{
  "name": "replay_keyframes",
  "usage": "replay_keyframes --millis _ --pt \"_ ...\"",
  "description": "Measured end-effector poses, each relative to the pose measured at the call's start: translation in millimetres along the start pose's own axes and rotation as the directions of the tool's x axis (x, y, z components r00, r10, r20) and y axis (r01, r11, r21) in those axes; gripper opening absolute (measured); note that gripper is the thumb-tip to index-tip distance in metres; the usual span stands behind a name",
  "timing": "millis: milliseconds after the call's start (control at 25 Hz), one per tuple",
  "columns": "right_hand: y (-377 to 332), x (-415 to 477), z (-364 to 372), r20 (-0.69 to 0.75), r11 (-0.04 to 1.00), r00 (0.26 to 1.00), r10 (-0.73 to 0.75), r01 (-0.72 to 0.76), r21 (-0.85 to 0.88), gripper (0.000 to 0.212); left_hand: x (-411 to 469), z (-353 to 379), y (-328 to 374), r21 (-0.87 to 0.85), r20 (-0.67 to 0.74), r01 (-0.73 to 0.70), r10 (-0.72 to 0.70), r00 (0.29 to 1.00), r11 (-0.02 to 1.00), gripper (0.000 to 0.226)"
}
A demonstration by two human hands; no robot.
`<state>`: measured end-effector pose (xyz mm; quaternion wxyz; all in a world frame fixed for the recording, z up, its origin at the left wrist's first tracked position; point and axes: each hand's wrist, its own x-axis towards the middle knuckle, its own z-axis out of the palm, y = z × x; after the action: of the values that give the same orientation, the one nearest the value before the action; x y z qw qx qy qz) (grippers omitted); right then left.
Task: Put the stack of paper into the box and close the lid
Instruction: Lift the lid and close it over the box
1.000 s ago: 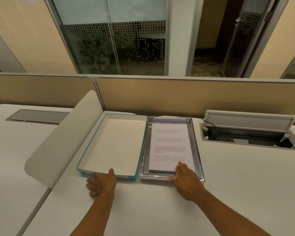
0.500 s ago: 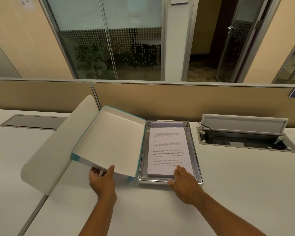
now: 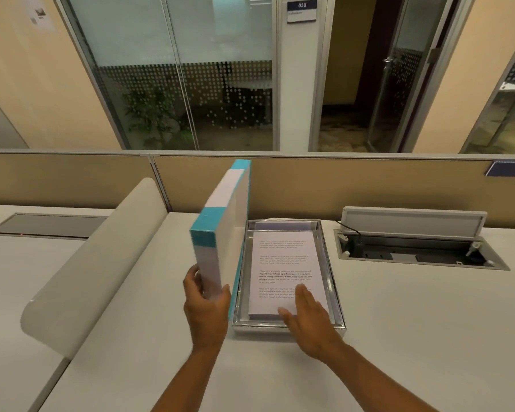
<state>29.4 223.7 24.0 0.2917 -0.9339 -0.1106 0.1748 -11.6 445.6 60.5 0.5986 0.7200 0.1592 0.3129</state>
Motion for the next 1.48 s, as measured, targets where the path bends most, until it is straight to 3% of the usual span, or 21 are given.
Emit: replay_keyframes --millis 200,320,440,520,640,960,1080,1160,1240,1360,1480 --pt "-50.9 -10.8 -48.0 -0.219 0.851 0.975 0.023 0.096 0.516 0.091 -16.4 21.3 1.1 0.179 0.184 -0.131 0.098 0.978 0.975 0.064" --pt "-62.2 -13.0 -74.8 -0.287 0.722 0.951 0.116 0.118 0.682 0.092 -26.5 30.4 -3.8 0.328 0.275 -0.216 0.126 0.953 0.92 0.07" --pt "-57.8 -12.0 -88.0 -0.329 0.696 0.926 0.186 0.112 0.709 0.084 -34.8 42.7 -9.7 0.459 0.391 -0.498 0.336 0.857 0.736 0.083" --pt "-51.5 -10.6 -90.7 -0.37 0.741 0.902 0.22 0.092 0.665 0.065 -36.4 50.0 -11.6 0.498 0.462 -0.593 0.385 0.799 0.633 0.08" --pt "-33.9 -6.6 -86.9 -0.358 0.778 0.88 0.311 -0.019 0.627 0.049 -41.3 59.3 -17.2 0.545 0.558 -0.635 0.329 0.762 0.547 0.087" --pt "17.0 -6.0 -60.3 -0.224 0.667 0.843 0.489 -0.196 0.719 0.037 -52.0 64.5 -21.0 0.569 0.703 -0.667 0.136 0.698 0.48 0.1" --pt "36.4 -5.1 -49.5 -0.194 0.671 0.819 0.54 -0.28 0.687 0.037 -54.5 54.7 -18.2 0.595 0.616 -0.533 0.084 0.783 0.601 0.089" --pt "46.3 -4.8 -43.6 -0.181 0.675 0.806 0.564 -0.323 0.664 0.039 -46.0 47.4 -14.3 0.577 0.469 -0.353 0.055 0.881 0.737 0.077" --pt "53.0 -6.2 -38.6 -0.166 0.683 0.803 0.573 -0.355 0.638 0.04 -30.2 41.2 -7.4 0.562 0.296 -0.109 -0.076 0.952 0.82 0.073" --pt "57.9 -6.8 -36.1 -0.184 0.725 0.81 0.557 -0.365 0.584 0.042 -9.8 34.1 -9.6 0.526 0.219 0.182 -0.339 0.915 0.831 0.059" --pt "60.5 -5.8 -36.2 -0.205 0.77 0.823 0.53 -0.366 0.522 0.045 -6.6 30.5 -20.5 0.497 0.284 0.249 -0.427 0.858 0.831 0.036"
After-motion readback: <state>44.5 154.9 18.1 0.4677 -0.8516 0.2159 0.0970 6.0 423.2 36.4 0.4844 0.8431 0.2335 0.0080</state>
